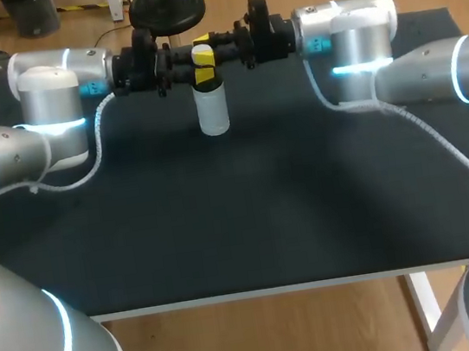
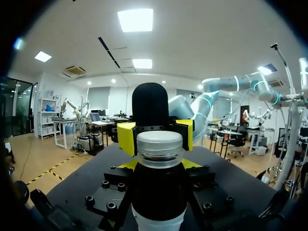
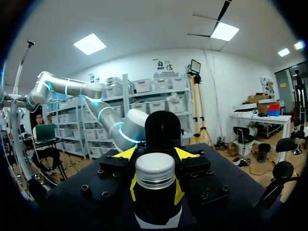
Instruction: Unscrew the bottle cap
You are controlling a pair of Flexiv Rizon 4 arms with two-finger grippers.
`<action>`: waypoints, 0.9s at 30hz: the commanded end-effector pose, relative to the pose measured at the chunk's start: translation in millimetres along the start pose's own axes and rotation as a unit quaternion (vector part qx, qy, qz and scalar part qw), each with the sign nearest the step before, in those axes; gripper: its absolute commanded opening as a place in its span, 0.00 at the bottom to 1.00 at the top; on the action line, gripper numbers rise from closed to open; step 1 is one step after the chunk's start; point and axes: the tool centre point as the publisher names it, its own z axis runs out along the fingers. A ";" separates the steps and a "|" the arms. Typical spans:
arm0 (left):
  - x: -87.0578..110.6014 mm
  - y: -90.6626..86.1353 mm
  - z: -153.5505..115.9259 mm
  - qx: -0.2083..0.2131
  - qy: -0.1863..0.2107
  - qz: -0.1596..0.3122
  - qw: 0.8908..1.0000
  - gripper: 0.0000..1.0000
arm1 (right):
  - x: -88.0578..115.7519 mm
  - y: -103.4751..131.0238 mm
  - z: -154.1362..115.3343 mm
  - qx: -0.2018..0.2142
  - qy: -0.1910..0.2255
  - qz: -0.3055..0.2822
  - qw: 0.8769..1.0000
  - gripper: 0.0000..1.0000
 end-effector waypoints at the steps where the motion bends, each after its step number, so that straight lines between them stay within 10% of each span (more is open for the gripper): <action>1: 2.7 -2.3 2.1 0.002 0.003 0.001 1.000 0.00 | -13.3 -10.0 5.1 -0.007 0.318 -0.001 0.948 0.00; 18: 2.7 -2.3 2.1 0.002 0.003 0.001 1.000 0.00 | 10.2 -7.1 -2.4 0.026 0.562 0.031 0.826 0.00; 27: 2.7 -2.3 2.1 0.002 0.003 0.001 1.000 0.00 | 5.3 0.7 -3.6 0.014 0.579 0.024 0.815 0.00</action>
